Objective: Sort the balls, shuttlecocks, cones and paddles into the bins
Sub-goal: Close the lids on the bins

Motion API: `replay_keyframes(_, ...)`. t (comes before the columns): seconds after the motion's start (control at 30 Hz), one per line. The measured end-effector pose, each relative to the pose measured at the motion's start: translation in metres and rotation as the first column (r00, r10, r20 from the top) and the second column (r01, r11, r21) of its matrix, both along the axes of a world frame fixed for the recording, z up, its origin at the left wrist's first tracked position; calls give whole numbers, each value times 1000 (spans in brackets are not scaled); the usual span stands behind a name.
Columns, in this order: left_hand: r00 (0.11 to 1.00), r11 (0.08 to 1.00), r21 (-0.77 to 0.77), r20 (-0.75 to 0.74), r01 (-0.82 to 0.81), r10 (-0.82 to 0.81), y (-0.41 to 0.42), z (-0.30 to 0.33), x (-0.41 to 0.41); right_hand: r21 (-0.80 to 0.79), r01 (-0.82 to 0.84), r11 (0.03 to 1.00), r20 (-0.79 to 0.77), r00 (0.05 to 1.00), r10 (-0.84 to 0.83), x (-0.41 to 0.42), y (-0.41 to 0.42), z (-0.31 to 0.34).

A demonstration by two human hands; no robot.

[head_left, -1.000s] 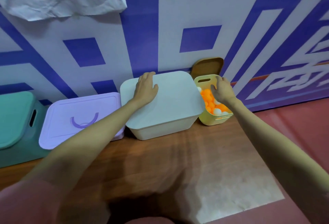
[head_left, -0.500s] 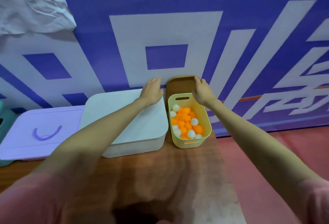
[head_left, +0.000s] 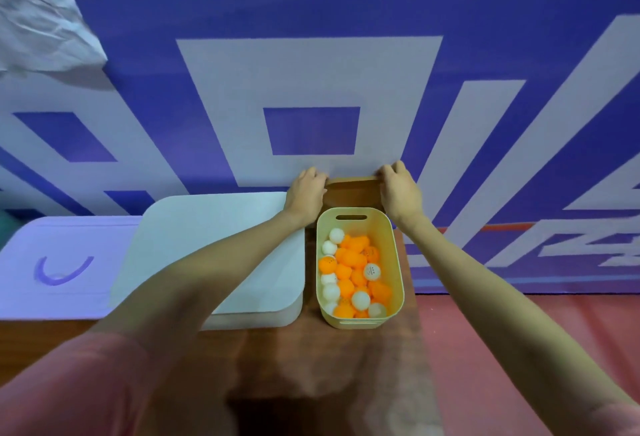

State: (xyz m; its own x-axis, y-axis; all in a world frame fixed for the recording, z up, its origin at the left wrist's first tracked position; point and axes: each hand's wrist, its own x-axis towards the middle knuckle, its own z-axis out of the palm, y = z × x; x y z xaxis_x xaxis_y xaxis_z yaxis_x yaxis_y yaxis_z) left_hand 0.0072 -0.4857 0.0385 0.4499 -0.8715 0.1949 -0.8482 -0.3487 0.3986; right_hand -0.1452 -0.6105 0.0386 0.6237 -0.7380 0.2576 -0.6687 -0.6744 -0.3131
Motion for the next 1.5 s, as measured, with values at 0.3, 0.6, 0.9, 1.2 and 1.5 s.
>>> replay_keyframes(0.3, 995, 966, -247, 89, 73, -53, 27, 31, -11, -169, -76, 983, 259, 959, 118, -32, 20, 27)
replay_keyframes(0.6, 970, 961, -197, 181, 196, -161, 108, 39, -70, -323, -114, 939, 283, 936, 211, -111, 82, 23)
replay_keyframes(0.9, 961, 973, 115, 171, 198, -216, 150, -12, -121, -216, -221, 951, 106, 963, 248, -152, 122, -38)
replay_keyframes(1.2, 847, 926, 321, 420, 198, -327, 161, -53, -126, -136, -280, 950, 13, 959, 284, -159, 140, -77)
replay_keyframes(1.5, 981, 989, 54, 133, 136, -142, 175, -73, -136, 47, -142, 989, 187, 974, 131, -158, 153, -84)
